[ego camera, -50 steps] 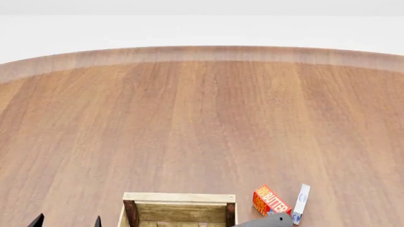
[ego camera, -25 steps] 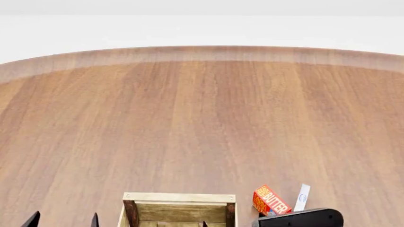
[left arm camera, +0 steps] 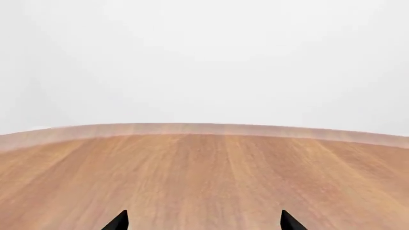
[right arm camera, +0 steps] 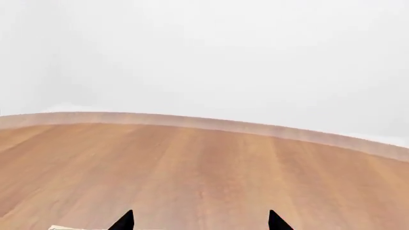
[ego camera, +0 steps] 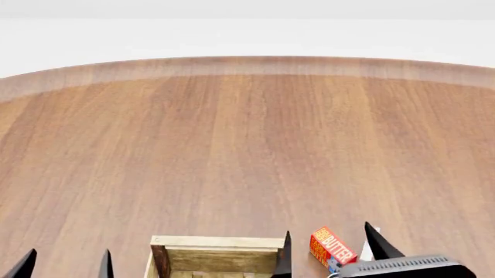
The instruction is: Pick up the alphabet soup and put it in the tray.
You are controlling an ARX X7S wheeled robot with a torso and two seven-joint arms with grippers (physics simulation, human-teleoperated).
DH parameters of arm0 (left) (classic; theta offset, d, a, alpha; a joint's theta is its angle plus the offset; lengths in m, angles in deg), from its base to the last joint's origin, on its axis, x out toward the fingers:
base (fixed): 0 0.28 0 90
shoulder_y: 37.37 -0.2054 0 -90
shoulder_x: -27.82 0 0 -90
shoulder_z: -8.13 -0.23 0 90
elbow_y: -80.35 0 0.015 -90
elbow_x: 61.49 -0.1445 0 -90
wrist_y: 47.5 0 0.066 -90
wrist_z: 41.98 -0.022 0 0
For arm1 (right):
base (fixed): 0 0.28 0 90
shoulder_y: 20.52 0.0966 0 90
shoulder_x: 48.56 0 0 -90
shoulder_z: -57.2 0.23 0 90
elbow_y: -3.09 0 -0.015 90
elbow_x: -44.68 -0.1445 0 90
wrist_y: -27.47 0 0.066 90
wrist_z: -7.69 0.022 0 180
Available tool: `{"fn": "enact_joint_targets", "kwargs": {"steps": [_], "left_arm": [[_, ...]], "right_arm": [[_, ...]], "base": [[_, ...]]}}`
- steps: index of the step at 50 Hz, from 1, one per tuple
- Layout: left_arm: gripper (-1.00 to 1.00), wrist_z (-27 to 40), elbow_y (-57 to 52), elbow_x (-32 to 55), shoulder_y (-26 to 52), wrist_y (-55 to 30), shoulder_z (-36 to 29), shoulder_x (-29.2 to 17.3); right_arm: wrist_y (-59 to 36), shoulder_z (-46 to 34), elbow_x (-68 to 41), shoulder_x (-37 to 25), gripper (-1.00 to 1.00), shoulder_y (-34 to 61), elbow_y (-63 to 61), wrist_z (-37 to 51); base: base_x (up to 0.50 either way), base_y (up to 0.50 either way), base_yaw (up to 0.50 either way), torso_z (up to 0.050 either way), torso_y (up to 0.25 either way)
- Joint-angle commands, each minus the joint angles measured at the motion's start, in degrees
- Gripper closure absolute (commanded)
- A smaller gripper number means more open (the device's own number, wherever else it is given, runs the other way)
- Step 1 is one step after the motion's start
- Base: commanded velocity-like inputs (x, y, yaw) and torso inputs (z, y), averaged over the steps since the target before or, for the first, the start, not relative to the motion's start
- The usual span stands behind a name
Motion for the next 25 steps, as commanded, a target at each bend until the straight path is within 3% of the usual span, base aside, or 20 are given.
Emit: {"fn": "enact_joint_targets", "kwargs": {"steps": [1,25], "left_arm": [[-1.00,0.85,-4.52,0.86,-0.92,-0.96,0.31,-1.03],[-1.00,3.09,-15.97,5.31,-2.60,-3.84,2.49,-3.91]], "right_arm": [[4.21,-0.22,5.40,-0.54,-1.00,-1.56,-1.72,1.22],[7.98,3.27,6.75,-1.32,-1.00,-2.52,-6.83,3.66]], "base": [[0.00,0.00,0.00,0.000,0.000],[0.00,0.00,0.00,0.000,0.000]]}}
